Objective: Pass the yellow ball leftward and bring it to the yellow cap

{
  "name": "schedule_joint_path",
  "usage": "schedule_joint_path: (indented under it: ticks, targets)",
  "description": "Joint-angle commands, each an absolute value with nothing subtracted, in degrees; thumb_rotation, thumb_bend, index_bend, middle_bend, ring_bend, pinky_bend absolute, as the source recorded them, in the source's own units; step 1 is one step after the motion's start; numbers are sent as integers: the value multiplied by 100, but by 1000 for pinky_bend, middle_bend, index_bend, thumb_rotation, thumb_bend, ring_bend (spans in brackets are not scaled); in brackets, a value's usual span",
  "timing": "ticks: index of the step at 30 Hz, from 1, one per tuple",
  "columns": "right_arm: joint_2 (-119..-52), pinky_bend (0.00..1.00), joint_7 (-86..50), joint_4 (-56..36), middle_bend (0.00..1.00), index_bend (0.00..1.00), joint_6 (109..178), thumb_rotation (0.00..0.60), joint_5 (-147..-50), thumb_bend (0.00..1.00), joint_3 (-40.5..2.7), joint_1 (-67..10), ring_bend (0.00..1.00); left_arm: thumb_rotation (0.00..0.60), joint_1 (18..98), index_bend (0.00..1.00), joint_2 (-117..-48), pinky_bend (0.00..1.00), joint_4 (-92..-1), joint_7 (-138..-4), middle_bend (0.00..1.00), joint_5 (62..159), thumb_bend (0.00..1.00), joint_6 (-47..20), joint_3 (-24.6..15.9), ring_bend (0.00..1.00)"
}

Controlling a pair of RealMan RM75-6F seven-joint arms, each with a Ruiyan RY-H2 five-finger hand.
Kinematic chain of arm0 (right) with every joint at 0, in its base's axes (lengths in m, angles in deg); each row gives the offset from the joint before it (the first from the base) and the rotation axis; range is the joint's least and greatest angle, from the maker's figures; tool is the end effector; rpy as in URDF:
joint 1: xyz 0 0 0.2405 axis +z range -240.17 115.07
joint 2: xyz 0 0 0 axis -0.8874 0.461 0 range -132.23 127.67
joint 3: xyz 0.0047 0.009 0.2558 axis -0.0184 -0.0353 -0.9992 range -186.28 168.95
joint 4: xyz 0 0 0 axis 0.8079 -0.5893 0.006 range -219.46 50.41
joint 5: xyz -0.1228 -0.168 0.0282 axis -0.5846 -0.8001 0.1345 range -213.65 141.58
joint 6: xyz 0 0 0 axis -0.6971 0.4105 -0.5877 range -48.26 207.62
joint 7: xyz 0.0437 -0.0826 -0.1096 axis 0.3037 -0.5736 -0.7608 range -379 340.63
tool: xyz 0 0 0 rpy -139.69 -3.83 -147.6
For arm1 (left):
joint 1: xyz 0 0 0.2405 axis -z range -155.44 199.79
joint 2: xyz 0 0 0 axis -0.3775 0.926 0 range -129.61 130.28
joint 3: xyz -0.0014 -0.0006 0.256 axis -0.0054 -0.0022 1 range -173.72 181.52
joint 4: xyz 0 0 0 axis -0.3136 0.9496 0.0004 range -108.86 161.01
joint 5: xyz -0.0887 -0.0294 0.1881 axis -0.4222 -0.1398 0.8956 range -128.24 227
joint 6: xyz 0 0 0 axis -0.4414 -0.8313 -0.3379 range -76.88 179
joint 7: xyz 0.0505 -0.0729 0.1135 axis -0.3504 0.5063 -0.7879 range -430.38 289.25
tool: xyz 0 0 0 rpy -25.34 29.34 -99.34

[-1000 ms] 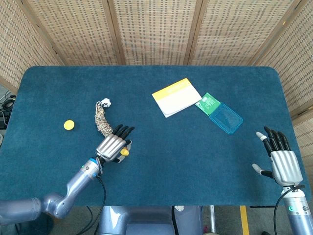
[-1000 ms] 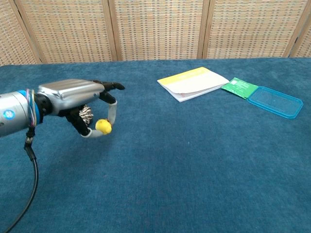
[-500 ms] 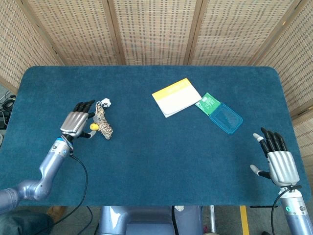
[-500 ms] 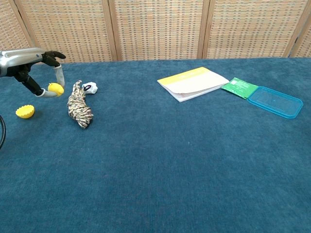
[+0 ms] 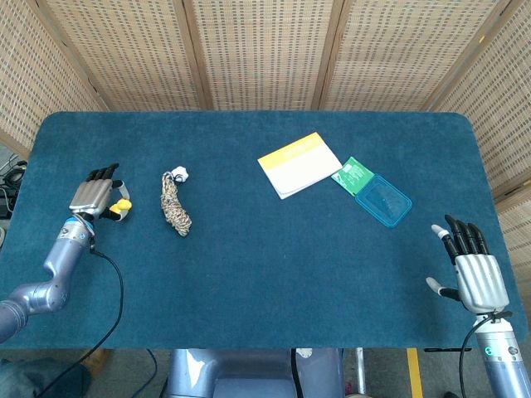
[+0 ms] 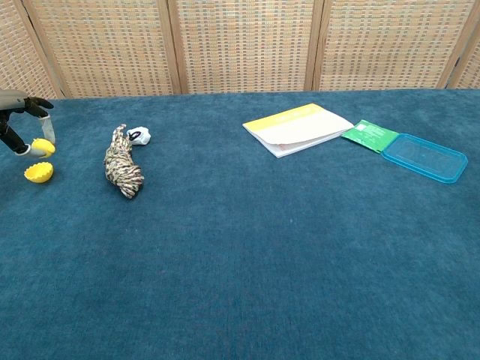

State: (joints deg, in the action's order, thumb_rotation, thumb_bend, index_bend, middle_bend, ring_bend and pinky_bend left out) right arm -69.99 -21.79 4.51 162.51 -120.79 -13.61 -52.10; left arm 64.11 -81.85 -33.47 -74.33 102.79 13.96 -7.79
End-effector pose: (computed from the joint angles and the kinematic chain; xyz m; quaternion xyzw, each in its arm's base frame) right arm -0.2991 -0.2193 0.1454 0.6123 -0.3535 0.4026 0.5815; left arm -0.2866 0.4184 0.0715 -0.6410 -0.4868 -0.2628 0.5320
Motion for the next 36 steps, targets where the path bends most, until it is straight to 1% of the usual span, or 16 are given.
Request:
schedule_joint_path:
  ticks: [1, 22, 31, 34, 36]
  targets:
    - [-6997, 0, -2181, 453, 0, 133, 16248, 600, -12083, 0, -1363, -5215, 0, 600, 6412, 567, -8310, 0, -3041, -7291, 0, 10251, 332, 1591, -723, 0]
    - [-7001, 0, -2175, 441, 0, 135, 16213, 600, -12082, 0, -1390, -5236, 0, 600, 6373, 558, -8614, 0, -2285, -7009, 0, 10336, 333, 1872, -719, 0]
    - [-7001, 0, -2181, 450, 0, 135, 16209, 600, -12099, 0, -1390, -5241, 0, 600, 6363, 540, -8671, 0, -2181, -6953, 0, 10409, 333, 1945, -717, 0]
    - [-7000, 0, -2183, 453, 0, 135, 16205, 600, -12100, 0, -1390, -5242, 0, 600, 6362, 478, -8686, 0, -2163, -6950, 0, 10428, 331, 1954, -715, 0]
    - [-7000, 0, -2184, 456, 0, 135, 16203, 600, -12100, 0, -1392, -5243, 0, 600, 6361, 418, -8694, 0, -2146, -6955, 0, 10449, 331, 1944, -717, 0]
